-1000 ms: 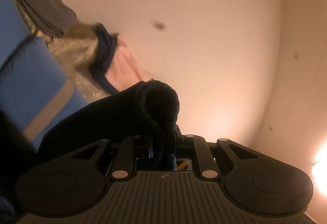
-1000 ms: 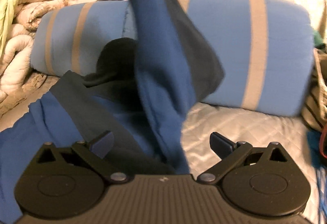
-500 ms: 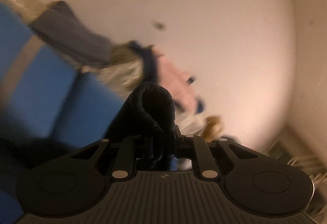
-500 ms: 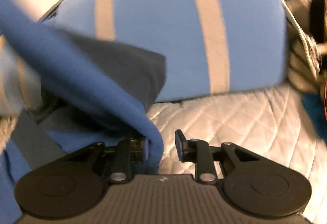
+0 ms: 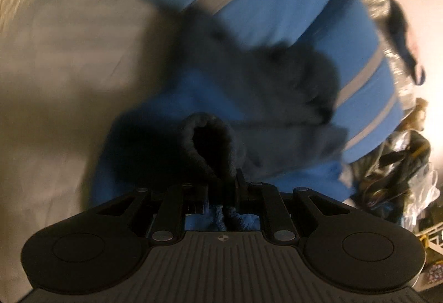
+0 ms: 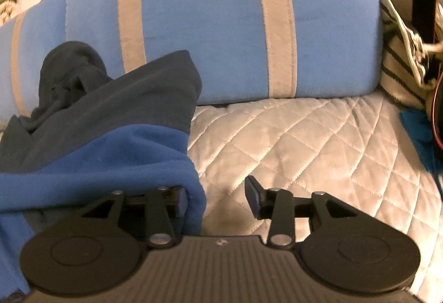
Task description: Fold clothes
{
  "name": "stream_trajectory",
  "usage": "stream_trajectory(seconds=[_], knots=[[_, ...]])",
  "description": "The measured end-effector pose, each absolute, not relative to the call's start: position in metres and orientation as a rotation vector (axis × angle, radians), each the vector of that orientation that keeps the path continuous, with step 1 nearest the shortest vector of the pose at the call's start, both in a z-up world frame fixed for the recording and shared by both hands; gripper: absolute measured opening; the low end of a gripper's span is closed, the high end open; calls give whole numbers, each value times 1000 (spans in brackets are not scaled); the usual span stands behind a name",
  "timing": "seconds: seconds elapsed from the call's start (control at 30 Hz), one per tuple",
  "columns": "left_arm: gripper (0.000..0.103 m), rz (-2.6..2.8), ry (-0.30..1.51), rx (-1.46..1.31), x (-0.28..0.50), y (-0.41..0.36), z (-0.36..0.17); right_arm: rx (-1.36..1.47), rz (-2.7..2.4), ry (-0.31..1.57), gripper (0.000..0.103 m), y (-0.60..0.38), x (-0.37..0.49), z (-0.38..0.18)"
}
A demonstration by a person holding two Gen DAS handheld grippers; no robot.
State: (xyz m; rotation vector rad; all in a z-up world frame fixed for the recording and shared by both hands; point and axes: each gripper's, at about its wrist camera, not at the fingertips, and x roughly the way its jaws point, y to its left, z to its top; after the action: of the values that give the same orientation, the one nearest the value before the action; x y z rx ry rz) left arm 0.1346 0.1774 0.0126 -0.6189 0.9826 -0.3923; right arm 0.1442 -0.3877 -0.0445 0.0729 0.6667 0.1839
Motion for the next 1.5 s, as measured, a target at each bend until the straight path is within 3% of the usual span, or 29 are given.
stream_trajectory(seconds=[0.1,0.33,0.5,0.63,0.8,0.97,1.1,1.2,1.3,1.33,1.4,1.43,1.5], knots=[[17,-396,973,-661,127,182,-12,46,173,671,57,-383,143,-48],[17,-477,901,-512,122,182,-10,-11,162,663,64,-378,140,-41],[17,-466,878,-506,112,191,-13,-167,164,678,80,-368,137,-35],[19,-450,901,-522,113,192,-17,-217,205,774,102,-377,139,-29],[20,-421,930,-561,120,191,-24,-15,290,781,101,-421,113,-7],[20,-388,947,-610,125,192,-25,383,444,802,88,-446,96,-7],[19,-375,927,-566,118,189,-14,465,497,845,79,-431,104,-27],[18,-380,895,-551,111,190,-4,519,520,880,61,-418,113,-42],[18,-393,860,-548,106,194,5,516,505,906,58,-405,120,-53],[18,-398,849,-548,105,195,7,521,514,912,53,-402,120,-57],[18,-403,837,-547,103,198,12,519,515,913,32,-398,120,-61],[18,-403,835,-547,103,200,13,503,505,903,15,-397,119,-61],[18,-405,832,-551,102,202,13,521,483,874,13,-401,117,-59]])
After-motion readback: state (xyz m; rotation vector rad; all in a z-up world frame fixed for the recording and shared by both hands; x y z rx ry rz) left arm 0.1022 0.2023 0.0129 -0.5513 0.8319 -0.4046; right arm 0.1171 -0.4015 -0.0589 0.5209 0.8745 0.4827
